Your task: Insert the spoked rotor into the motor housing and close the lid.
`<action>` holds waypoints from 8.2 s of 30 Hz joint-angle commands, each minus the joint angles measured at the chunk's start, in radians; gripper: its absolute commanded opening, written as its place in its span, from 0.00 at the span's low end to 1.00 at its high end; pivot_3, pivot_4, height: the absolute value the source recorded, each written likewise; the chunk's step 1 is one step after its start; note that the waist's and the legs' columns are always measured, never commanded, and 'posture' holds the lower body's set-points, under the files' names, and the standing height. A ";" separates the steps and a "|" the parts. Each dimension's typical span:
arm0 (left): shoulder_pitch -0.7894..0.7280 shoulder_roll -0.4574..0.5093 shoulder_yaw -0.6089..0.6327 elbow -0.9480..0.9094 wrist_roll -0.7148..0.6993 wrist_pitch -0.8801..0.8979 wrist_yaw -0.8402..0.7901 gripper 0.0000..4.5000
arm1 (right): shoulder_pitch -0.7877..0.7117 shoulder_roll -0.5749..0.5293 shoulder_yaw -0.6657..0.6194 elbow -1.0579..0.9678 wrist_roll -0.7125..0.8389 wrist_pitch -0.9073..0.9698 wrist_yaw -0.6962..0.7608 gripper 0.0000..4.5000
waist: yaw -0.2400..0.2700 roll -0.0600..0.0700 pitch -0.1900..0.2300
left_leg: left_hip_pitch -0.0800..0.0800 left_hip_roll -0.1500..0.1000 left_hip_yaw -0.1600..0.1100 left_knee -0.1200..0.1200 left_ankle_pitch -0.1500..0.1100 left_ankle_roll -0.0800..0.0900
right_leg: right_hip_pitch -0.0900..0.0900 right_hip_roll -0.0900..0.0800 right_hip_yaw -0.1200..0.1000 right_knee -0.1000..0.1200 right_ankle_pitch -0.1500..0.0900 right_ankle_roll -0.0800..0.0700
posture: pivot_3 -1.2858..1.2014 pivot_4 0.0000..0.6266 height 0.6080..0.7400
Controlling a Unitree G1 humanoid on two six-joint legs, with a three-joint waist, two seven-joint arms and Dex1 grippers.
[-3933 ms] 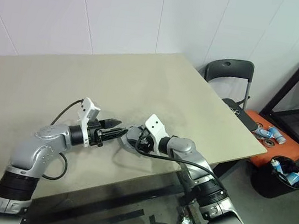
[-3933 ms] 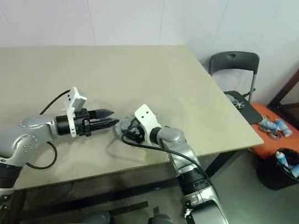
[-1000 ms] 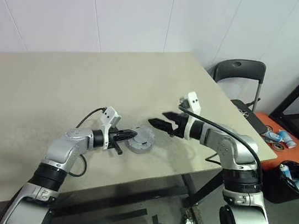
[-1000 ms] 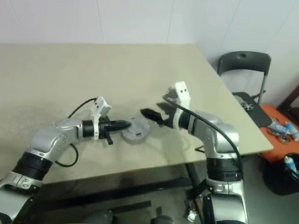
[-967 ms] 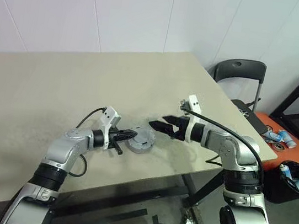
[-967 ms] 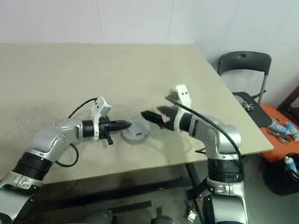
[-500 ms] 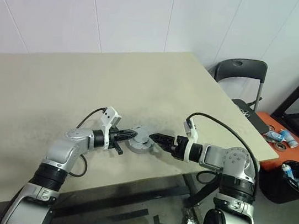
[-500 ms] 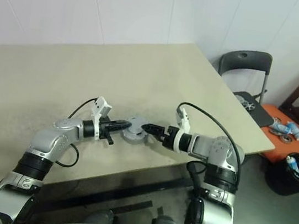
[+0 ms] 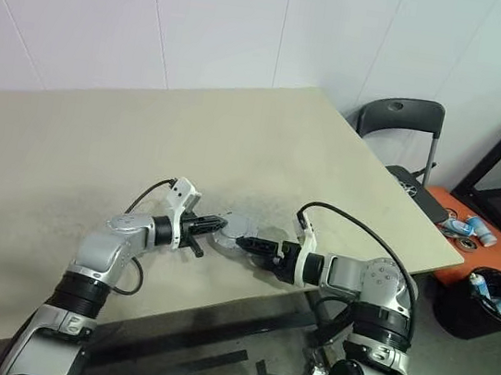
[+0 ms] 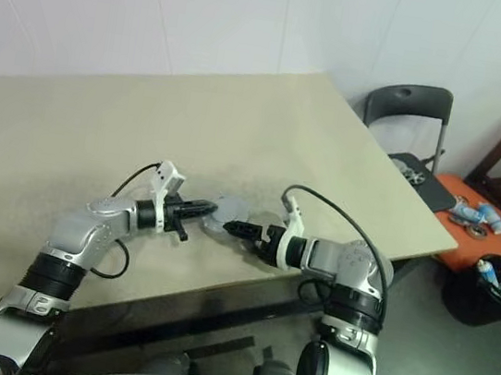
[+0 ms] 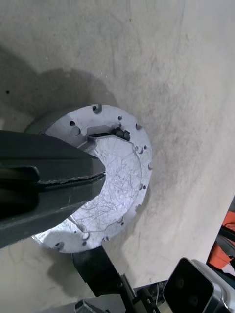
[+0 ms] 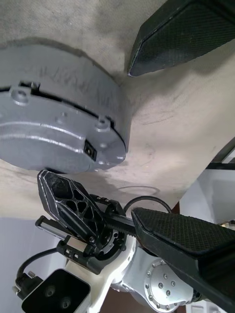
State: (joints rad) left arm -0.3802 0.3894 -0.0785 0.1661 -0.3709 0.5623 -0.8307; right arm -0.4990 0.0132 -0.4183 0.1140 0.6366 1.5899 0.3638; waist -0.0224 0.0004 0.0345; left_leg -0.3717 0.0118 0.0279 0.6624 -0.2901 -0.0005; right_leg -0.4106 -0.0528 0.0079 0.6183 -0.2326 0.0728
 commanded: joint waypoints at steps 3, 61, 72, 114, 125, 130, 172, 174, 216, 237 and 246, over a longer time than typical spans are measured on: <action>0.018 0.008 -0.003 0.036 0.033 0.033 0.041 0.00 | -0.053 0.036 -0.060 0.039 -0.065 -0.126 -0.141 0.99 | -0.011 0.001 0.000 | 0.001 0.002 -0.001 0.000 0.000 0.000 | 0.001 0.002 0.001 -0.002 -0.001 0.002 | 0.52 0.00 1.00; -0.079 -0.045 0.403 -0.124 -0.364 0.223 0.158 0.00 | -0.153 0.067 -0.014 0.345 0.034 -0.324 -0.134 0.52 | -0.025 -0.001 0.002 | -0.002 0.000 0.000 -0.012 0.000 0.001 | -0.004 -0.003 -0.001 -0.004 0.001 0.007 | 0.52 0.00 1.00; 0.067 0.001 0.579 -0.185 -0.617 0.444 0.253 0.00 | -0.166 0.101 -0.131 0.276 0.218 -0.341 -0.089 0.52 | -0.025 -0.003 0.004 | -0.010 -0.001 0.002 -0.012 0.000 0.000 | -0.013 -0.001 0.001 -0.003 0.001 0.007 | 0.52 0.00 1.00; 0.075 -0.218 0.463 -0.097 -0.836 0.337 0.393 0.99 | -0.333 0.110 -0.090 0.295 0.419 -0.398 -0.130 0.52 | -0.022 -0.003 0.003 | -0.019 -0.007 0.002 -0.003 0.001 0.000 | -0.020 -0.005 0.000 0.006 0.002 0.007 | 0.52 0.00 1.00; 0.010 -0.271 0.452 -0.079 -0.852 0.331 0.389 0.99 | -0.327 0.102 -0.081 0.300 0.420 -0.399 -0.136 0.52 | -0.023 -0.003 0.004 | -0.018 -0.008 0.001 0.004 0.000 0.000 | -0.018 -0.004 0.001 0.010 0.003 0.008 | 0.52 0.00 1.00; 0.004 -0.267 0.476 -0.051 -0.847 0.321 0.417 0.99 | -0.327 0.102 -0.081 0.309 0.417 -0.404 -0.144 0.52 | -0.023 -0.003 0.004 | -0.018 -0.007 0.001 0.004 0.001 0.000 | -0.018 -0.004 0.001 0.010 0.003 0.008 | 0.52 0.00 1.00; -0.037 -0.264 0.476 -0.080 -0.854 0.304 0.538 0.54 | -0.318 0.096 -0.033 0.337 0.371 -0.447 -0.147 0.95 | -0.023 -0.004 0.003 | -0.018 -0.008 0.001 0.004 0.001 0.000 | -0.018 -0.003 0.001 0.011 0.003 0.008 | 0.52 0.00 1.00; -0.038 -0.259 0.481 -0.071 -0.846 0.295 0.533 0.54 | -0.319 0.095 -0.036 0.339 0.370 -0.451 -0.153 0.95 | -0.022 -0.004 0.003 | -0.018 -0.008 0.001 0.004 0.001 0.000 | -0.018 -0.003 0.001 0.011 0.003 0.008 | 0.52 0.00 1.00; 0.256 0.092 0.781 0.235 -0.453 -0.096 0.474 0.85 | -0.311 0.073 0.025 0.356 0.331 -0.476 -0.112 0.96 | -0.047 -0.006 -0.007 | -0.011 -0.004 0.001 0.002 0.001 -0.002 | -0.016 -0.009 0.005 0.013 0.003 0.002 | 0.52 0.00 1.00; -0.105 0.467 0.492 0.231 -0.320 -0.071 -0.055 1.00 | -0.289 -0.073 0.212 0.208 0.169 -0.561 0.000 0.96 | -0.047 -0.013 -0.011 | -0.022 -0.014 0.001 -0.001 -0.002 -0.004 | -0.025 -0.021 0.002 0.011 0.005 0.004 | 0.52 0.00 1.00; 0.005 0.349 0.205 -0.146 -0.223 -0.085 -0.175 1.00 | -0.287 -0.310 0.612 -0.005 -0.178 -0.833 0.272 0.96 | -0.051 -0.011 -0.010 | -0.021 -0.014 0.005 -0.006 0.000 0.000 | -0.031 -0.021 0.003 0.011 0.005 0.004 | 0.52 0.00 1.00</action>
State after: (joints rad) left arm -0.3642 0.7231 0.1158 0.0853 -0.5841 0.4656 -0.9949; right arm -0.7727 -0.2891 0.1467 0.1806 0.4910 0.7990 0.5816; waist -0.0729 -0.0111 0.0248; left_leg -0.3931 -0.0015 0.0331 0.6557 -0.2901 -0.0001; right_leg -0.4422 -0.0720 0.0116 0.6295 -0.2280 0.0775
